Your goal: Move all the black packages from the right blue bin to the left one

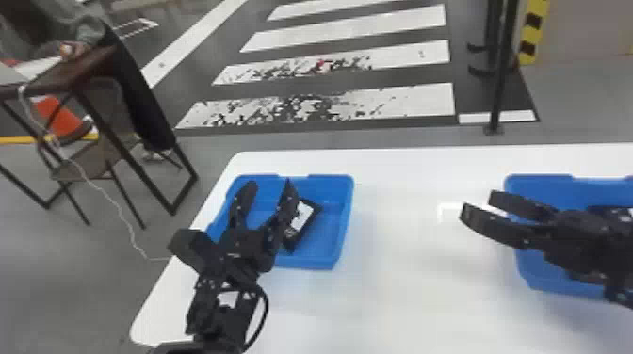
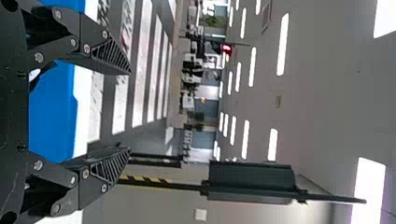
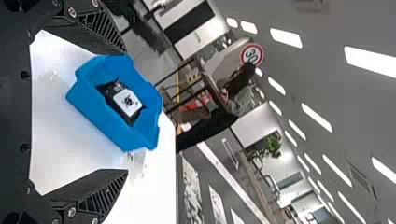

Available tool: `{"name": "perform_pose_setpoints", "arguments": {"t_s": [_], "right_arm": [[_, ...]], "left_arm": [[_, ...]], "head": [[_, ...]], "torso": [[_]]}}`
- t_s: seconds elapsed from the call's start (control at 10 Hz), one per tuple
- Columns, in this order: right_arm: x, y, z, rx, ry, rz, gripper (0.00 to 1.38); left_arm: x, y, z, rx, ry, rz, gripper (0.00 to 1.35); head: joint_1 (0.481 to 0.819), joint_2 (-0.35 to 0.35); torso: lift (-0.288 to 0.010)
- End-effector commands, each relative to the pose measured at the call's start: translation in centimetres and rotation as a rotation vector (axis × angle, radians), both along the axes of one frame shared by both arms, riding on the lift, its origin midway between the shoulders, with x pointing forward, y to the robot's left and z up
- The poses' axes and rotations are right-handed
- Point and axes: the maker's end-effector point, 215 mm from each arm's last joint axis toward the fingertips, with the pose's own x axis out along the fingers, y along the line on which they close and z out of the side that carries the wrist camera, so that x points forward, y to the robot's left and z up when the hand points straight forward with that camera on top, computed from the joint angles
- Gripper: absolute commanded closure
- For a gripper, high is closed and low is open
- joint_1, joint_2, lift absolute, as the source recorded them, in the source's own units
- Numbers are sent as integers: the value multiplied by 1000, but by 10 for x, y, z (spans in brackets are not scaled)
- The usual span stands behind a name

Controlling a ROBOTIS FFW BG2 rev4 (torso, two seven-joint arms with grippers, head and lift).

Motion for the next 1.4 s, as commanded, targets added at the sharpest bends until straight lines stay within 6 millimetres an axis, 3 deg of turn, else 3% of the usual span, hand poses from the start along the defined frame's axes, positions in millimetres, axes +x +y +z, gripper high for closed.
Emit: {"name": "perform_pose_setpoints", "arguments": {"t_s": [0.0, 0.1, 0.2, 0.3, 0.6, 0.8, 1.1, 1.3], "right_arm": [[14, -29, -4, -114, -21, -89, 137], [20, -58, -6, -227, -37, -194, 137], [19, -91, -17, -351, -21, -315, 137], [18, -121, -27, -456, 10, -420, 139], [20, -176, -67, -702, 220, -542, 133], [21, -173, -68, -814, 294, -513, 133], [-1, -173, -88, -936, 423, -470, 174], [7, -174, -98, -962, 451, -464, 179]], "left_arm": [[-23, -22, 36, -76, -86, -44, 144], [-40, -29, 64, -83, -145, -49, 145], [-53, -35, 78, -117, -186, -50, 144], [-57, -44, 82, -144, -192, -62, 139], [-58, -70, 75, -167, -162, -115, 144], [-58, -79, 76, -161, -166, -130, 144], [-58, -77, 75, -161, -164, -126, 144], [-60, -74, 75, -158, -167, -121, 144]], "head": [[695, 310], [695, 273], [695, 255], [695, 213], [695, 77], [695, 33], [695, 22], [695, 24]], "torso": [[-140], [-140], [-140], [-140], [-140], [-140], [-140], [-140]]}}
